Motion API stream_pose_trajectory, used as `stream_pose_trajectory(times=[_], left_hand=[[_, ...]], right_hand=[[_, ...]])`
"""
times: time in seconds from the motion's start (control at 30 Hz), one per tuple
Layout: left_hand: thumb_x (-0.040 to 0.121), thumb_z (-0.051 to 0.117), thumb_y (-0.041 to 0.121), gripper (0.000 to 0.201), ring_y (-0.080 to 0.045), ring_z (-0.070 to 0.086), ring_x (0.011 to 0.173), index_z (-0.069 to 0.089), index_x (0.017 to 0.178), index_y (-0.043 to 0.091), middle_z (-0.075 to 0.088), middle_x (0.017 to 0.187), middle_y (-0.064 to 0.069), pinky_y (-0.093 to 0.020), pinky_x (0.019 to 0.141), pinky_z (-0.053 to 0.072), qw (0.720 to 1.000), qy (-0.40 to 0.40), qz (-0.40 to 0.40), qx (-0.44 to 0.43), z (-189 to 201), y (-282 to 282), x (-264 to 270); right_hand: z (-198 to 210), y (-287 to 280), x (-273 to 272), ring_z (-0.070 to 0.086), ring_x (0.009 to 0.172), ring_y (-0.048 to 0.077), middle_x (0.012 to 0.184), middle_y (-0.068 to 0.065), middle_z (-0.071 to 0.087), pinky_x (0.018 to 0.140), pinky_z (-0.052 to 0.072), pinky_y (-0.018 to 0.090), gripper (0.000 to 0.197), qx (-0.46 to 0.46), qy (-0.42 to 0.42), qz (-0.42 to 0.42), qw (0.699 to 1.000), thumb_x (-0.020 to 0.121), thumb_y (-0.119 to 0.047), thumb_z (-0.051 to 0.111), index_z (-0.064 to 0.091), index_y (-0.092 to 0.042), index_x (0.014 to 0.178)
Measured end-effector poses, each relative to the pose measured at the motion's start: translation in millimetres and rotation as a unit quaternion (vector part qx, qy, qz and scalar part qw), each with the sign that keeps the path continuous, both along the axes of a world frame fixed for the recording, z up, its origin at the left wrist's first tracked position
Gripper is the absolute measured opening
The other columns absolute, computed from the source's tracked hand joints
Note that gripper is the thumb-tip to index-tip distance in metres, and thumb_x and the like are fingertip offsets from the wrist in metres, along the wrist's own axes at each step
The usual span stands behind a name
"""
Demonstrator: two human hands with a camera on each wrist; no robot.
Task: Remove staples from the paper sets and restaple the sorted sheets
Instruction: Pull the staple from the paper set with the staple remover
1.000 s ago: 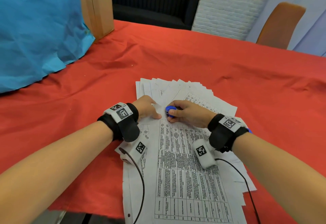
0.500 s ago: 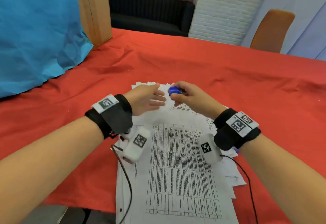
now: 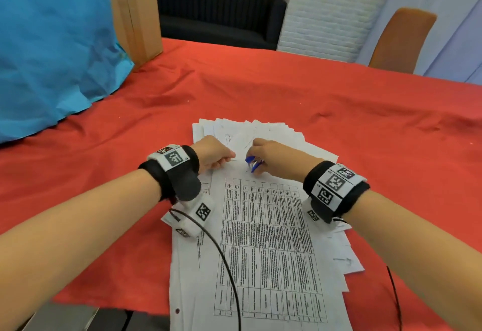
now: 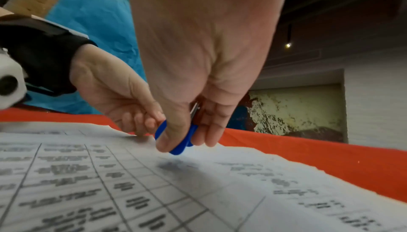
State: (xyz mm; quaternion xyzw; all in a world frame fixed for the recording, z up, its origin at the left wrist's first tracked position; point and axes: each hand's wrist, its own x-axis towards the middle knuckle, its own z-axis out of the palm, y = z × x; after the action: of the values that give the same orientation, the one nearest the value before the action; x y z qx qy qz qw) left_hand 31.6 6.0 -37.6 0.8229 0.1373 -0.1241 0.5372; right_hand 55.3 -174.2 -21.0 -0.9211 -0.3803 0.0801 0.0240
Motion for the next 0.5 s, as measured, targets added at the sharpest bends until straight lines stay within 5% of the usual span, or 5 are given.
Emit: stream_pose_trajectory(times=[0.1, 0.23, 0.37, 0.5], left_hand=[[0.083, 0.068, 0.022, 0.019, -0.018, 0.057, 0.069, 0.071, 0.090, 0.005, 0.067, 0.079, -0.005, -0.024, 0.063, 0.045, 0.968, -0.005, -0.146, 0.202, 6.0, -3.8, -0.7], [0.078, 0.073, 0.036, 0.028, -0.013, 0.057, 0.070, 0.070, 0.092, 0.012, 0.064, 0.078, 0.001, -0.020, 0.065, 0.045, 0.923, 0.023, -0.263, 0.280, 20.5, -13.4, -14.7], [0.074, 0.077, 0.039, 0.030, -0.016, 0.059, 0.074, 0.064, 0.080, 0.013, 0.070, 0.089, -0.004, -0.029, 0.075, 0.052, 0.874, -0.005, -0.309, 0.374, 15.0, -22.9, -28.4], [0.077, 0.077, 0.029, 0.029, -0.019, 0.058, 0.079, 0.052, 0.067, 0.015, 0.069, 0.101, -0.009, -0.032, 0.079, 0.053, 0.862, -0.060, -0.307, 0.399, 7.4, -28.2, -34.1]], right_hand=[[-1.1, 7.9, -1.1, 0.058, 0.094, 0.027, 0.111, 0.006, 0.051, 0.084, 0.046, 0.037, 0.033, -0.031, 0.011, 0.007, 0.999, 0.086, -0.013, 0.068, 0.061, -0.010, 0.118], [-1.6, 15.9, -2.4, 0.059, 0.087, 0.026, 0.110, 0.003, 0.048, 0.079, 0.049, 0.041, 0.029, -0.094, -0.014, 0.031, 0.995, 0.089, -0.012, 0.064, 0.059, -0.010, 0.118], [1.0, 24.4, -6.4, 0.054, 0.075, 0.022, 0.111, 0.003, 0.046, 0.068, 0.049, 0.038, 0.019, -0.141, -0.033, 0.040, 0.989, 0.093, -0.010, 0.055, 0.058, -0.007, 0.111], [1.7, 30.8, -10.8, 0.059, 0.083, 0.022, 0.114, 0.004, 0.045, 0.069, 0.049, 0.035, 0.019, -0.153, -0.036, 0.050, 0.986, 0.094, -0.010, 0.052, 0.057, -0.008, 0.112]])
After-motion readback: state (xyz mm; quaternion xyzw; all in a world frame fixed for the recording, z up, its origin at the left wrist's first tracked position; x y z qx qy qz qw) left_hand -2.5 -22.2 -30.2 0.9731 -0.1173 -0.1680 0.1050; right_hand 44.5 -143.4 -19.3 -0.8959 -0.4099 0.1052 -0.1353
